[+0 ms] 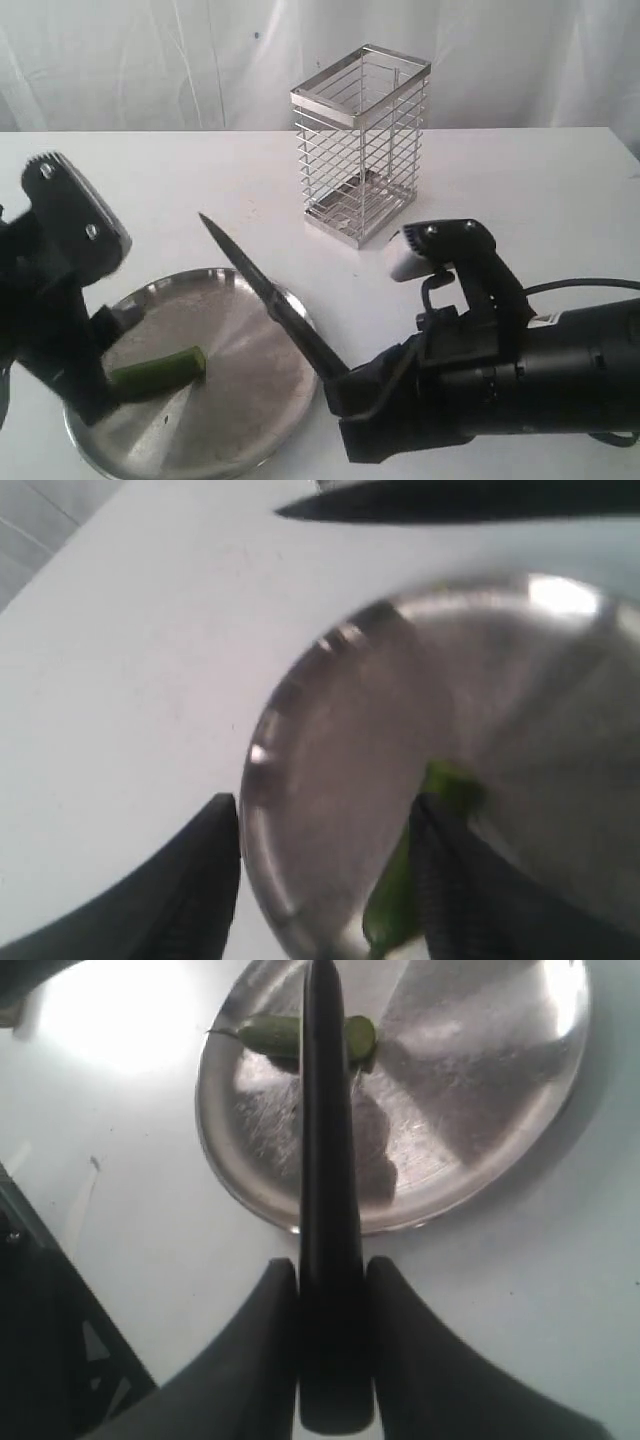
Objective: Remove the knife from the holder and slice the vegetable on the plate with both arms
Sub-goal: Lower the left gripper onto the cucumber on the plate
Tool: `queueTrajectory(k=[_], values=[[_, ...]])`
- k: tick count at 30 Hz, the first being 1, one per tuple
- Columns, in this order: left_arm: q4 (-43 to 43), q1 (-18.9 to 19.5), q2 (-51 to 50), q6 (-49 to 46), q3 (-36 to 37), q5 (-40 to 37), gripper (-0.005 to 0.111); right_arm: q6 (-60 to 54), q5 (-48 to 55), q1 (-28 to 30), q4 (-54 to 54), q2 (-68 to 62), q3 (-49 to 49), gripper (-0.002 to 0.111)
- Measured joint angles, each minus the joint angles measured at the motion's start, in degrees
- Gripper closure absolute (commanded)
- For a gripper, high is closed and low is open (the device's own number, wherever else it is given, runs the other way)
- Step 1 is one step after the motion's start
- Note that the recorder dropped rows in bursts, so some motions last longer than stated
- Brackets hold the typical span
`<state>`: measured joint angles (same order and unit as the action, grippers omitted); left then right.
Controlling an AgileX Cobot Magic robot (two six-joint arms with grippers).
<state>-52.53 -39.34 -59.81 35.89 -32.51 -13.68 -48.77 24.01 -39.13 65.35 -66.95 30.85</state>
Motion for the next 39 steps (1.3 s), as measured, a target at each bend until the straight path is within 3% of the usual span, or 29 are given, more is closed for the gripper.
queueTrajectory(k=[4,7,13,19,26,29,33,39], values=[[18.1,-3.1,-1.8,-22.7,-0.2,-8.3,0.052,0.5,-3.5,-2.1,-0.6,0.0,-0.1,0.108],[27.0,-3.6,-3.9,-32.1,-1.9,-12.3,0.052,0.7,-4.3,-2.4,-0.8,0.0,-0.1,0.108],[30.4,-3.8,-10.1,-37.2,-7.1,-20.3,0.052,1.1,-1.8,-2.5,-0.9,0.0,-0.1,0.108],[30.2,-3.4,-17.6,-40.4,-11.6,-21.8,0.052,1.2,-0.7,-2.5,-0.9,0.0,-0.1,0.108],[33.8,3.7,-21.9,-45.6,-13.3,-19.2,0.061,1.2,-0.7,-2.5,-0.9,0.0,-0.1,0.108],[46.5,10.2,-22.9,-57.9,-13.3,-15.7,0.061,1.1,-0.7,-2.5,-0.9,0.0,-0.1,0.108],[59.3,15.1,-23.5,-71.0,-13.4,-14.6,0.056,1.1,-0.7,-2.5,-0.9,0.0,-0.1,0.108],[60.7,16.1,-28.6,-75.0,-13.4,-12.5,0.054,1.1,-0.6,-2.5,-0.6,0.0,-0.1,0.108]])
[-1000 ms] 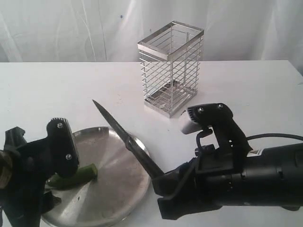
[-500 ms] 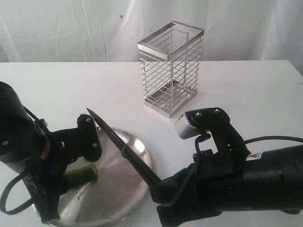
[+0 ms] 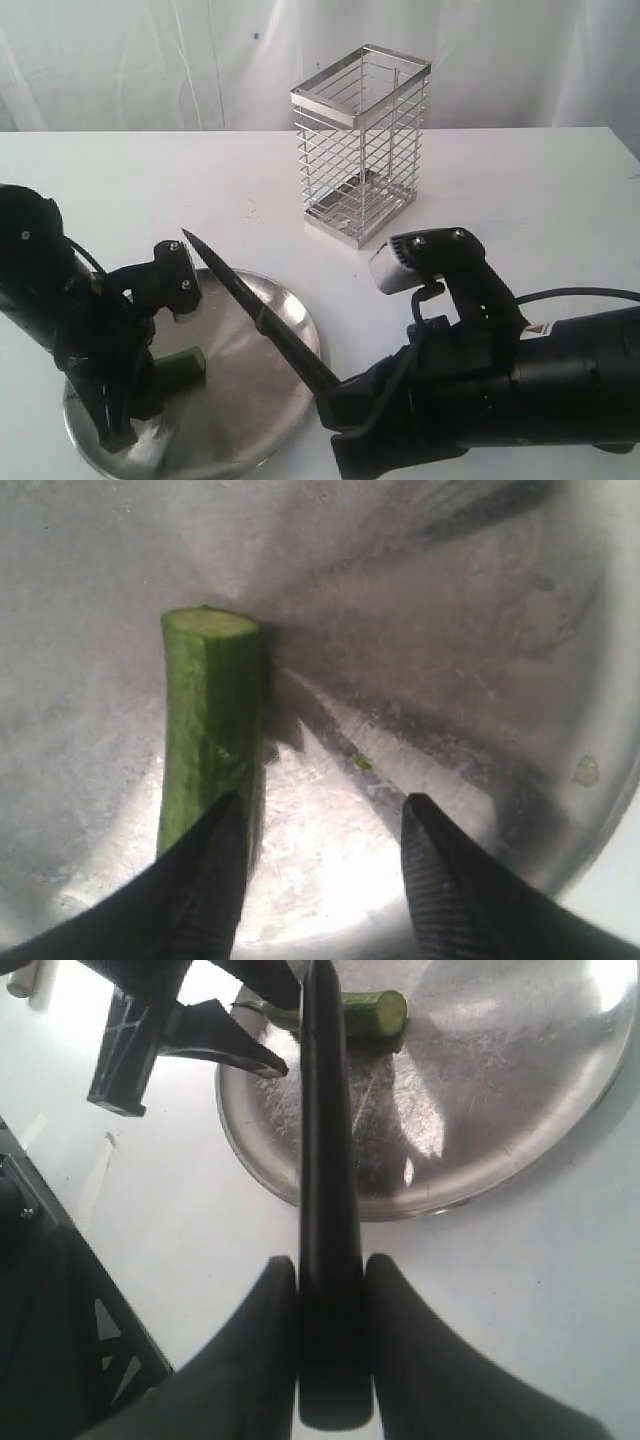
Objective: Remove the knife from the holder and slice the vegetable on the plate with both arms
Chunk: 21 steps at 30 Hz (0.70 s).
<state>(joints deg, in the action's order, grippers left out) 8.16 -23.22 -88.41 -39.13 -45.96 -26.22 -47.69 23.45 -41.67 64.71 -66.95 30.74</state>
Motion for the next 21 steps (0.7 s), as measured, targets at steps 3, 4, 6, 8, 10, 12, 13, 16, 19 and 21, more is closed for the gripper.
queueTrajectory(k=[3,4,6,8,10,12,13,16,19,21], values=[[-1.8,0.0,-2.7,-0.2,0.0,0.4,0.054,0.0,0.1,0.0,0.0,0.0,0.0,0.108],[-1.9,0.0,-2.9,-0.2,-0.1,0.5,0.054,0.0,0.1,0.0,0.0,0.0,0.0,0.108],[-2.0,0.0,-3.8,-0.2,-0.1,1.2,0.054,0.0,0.1,0.0,0.0,0.0,0.0,0.108],[-2.4,0.0,-4.9,-0.2,-0.1,2.0,0.056,0.0,0.1,0.0,0.0,0.0,0.0,0.108],[-2.9,0.0,-6.0,0.2,-0.1,2.9,0.061,0.0,0.1,0.0,0.0,0.0,0.0,0.108],[-3.1,0.0,-7.0,1.0,-0.1,3.2,0.069,0.0,0.0,0.0,0.0,0.0,0.0,0.108],[-3.1,0.0,-7.3,1.4,-0.2,3.0,0.073,0.0,0.0,0.0,0.0,0.0,0.0,0.108],[-3.1,0.0,-7.4,3.3,-0.3,3.5,0.083,0.0,0.0,0.0,0.0,0.0,0.0,0.108],[-3.1,0.0,-7.5,6.2,-0.3,4.9,0.090,0.0,0.0,0.0,0.0,0.0,0.0,0.108],[-3.2,0.0,-7.5,8.1,-0.5,5.2,0.091,0.0,0.0,0.0,0.0,0.0,0.0,0.108]])
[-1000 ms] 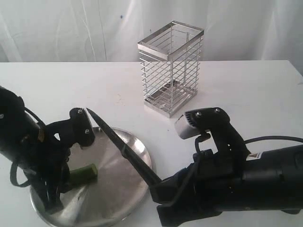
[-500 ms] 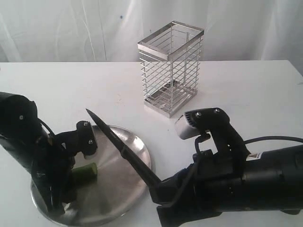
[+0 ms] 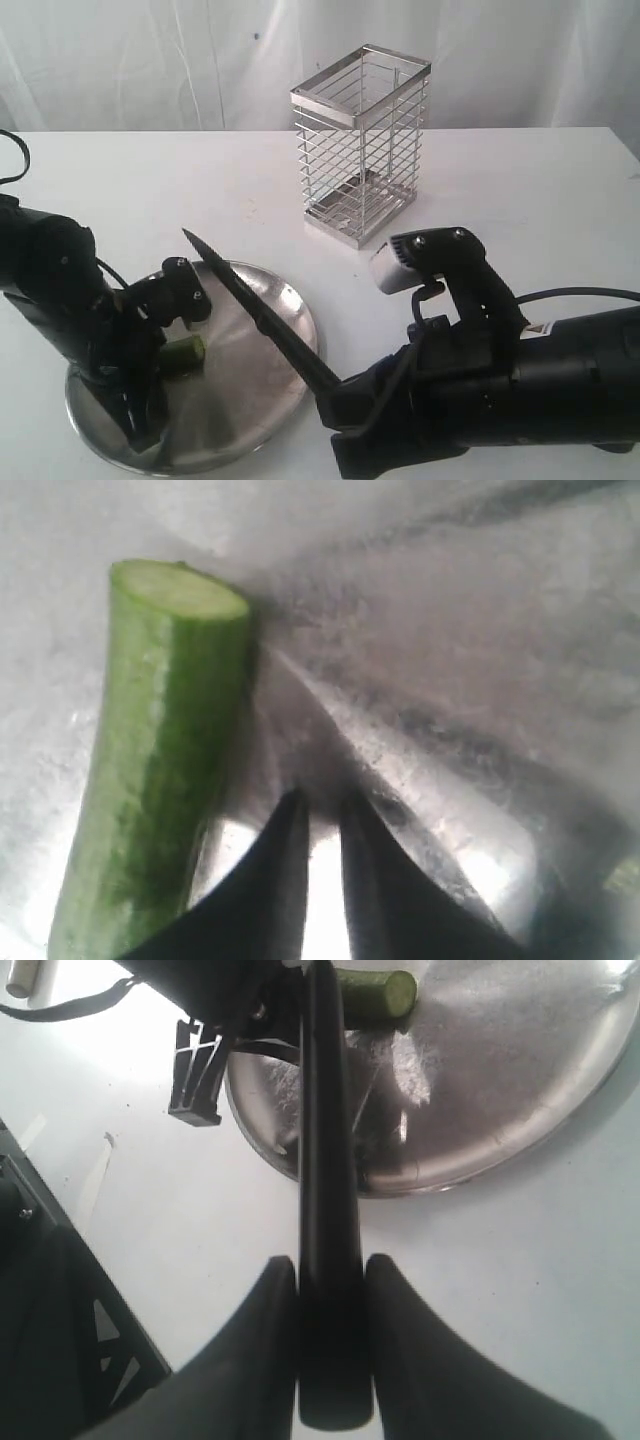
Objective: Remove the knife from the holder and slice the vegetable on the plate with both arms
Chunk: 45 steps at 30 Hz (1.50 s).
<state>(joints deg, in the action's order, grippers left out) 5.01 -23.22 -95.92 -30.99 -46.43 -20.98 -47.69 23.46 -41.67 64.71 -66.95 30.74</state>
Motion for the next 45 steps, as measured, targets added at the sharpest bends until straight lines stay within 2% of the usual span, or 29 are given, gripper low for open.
queueTrajectory(k=[15,16,22,26,35,45], values=[[-0.2,0.0,3.0,16.7,-6.7,-6.4,0.089,-0.2,-0.4,0.0,0.0,0.0,0.0,0.108],[-0.2,0.0,3.2,17.1,-6.8,-6.8,0.087,-0.2,-0.4,0.0,0.0,0.0,0.0,0.108],[-7.9,0.0,3.4,17.4,-6.9,-12.3,0.052,-0.2,-0.5,0.0,0.0,0.1,0.0,0.108],[-9.5,0.0,3.4,16.3,-6.9,-13.3,0.042,-0.3,-0.4,0.0,0.0,0.1,0.0,0.108],[-11.7,0.0,3.4,13.3,-6.9,-10.4,0.041,-0.8,-0.3,0.0,0.0,0.1,0.0,0.108],[-12.3,0.0,1.0,4.8,-5.3,-6.7,0.041,-0.8,-0.5,0.0,0.0,0.3,0.0,0.108]])
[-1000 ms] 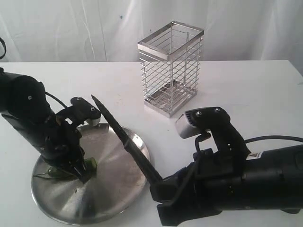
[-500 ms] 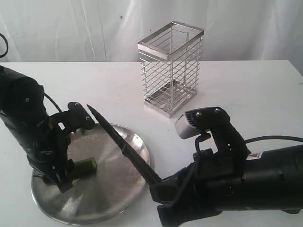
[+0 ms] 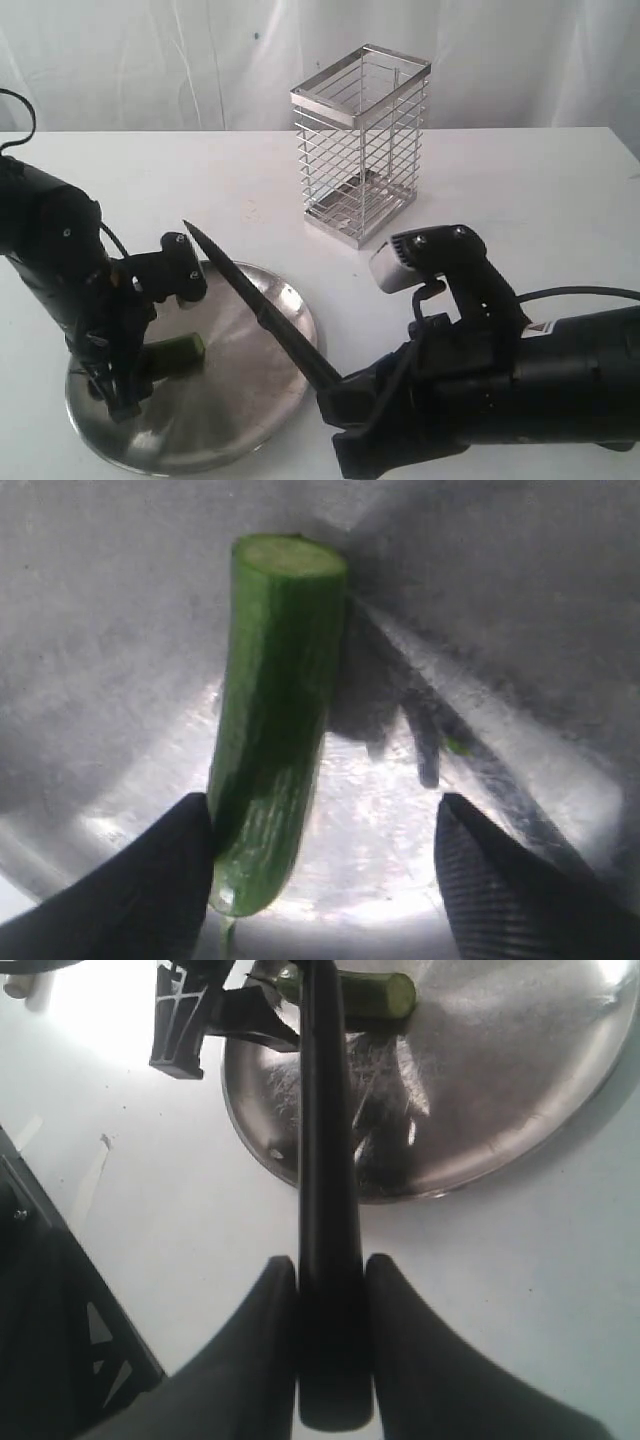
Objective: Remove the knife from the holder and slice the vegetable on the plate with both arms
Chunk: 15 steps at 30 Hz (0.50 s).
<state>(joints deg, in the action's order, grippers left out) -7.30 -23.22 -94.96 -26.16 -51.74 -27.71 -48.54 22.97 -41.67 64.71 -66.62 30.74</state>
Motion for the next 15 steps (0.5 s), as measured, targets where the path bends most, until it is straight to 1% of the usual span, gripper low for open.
queueTrajectory(k=[10,13,15], values=[[-0.2,-0.1,-3.2,-0.7,0.0,2.9,0.042,0.0,-0.8,0.0,0.0,2.8,0.0,0.108],[0.0,-0.1,-3.8,0.5,0.0,2.5,0.050,0.0,-0.9,0.0,0.0,3.4,0.0,0.108],[0.2,-0.1,-3.9,2.0,0.0,2.1,0.063,0.0,-1.0,0.0,0.0,3.6,0.0,0.108]])
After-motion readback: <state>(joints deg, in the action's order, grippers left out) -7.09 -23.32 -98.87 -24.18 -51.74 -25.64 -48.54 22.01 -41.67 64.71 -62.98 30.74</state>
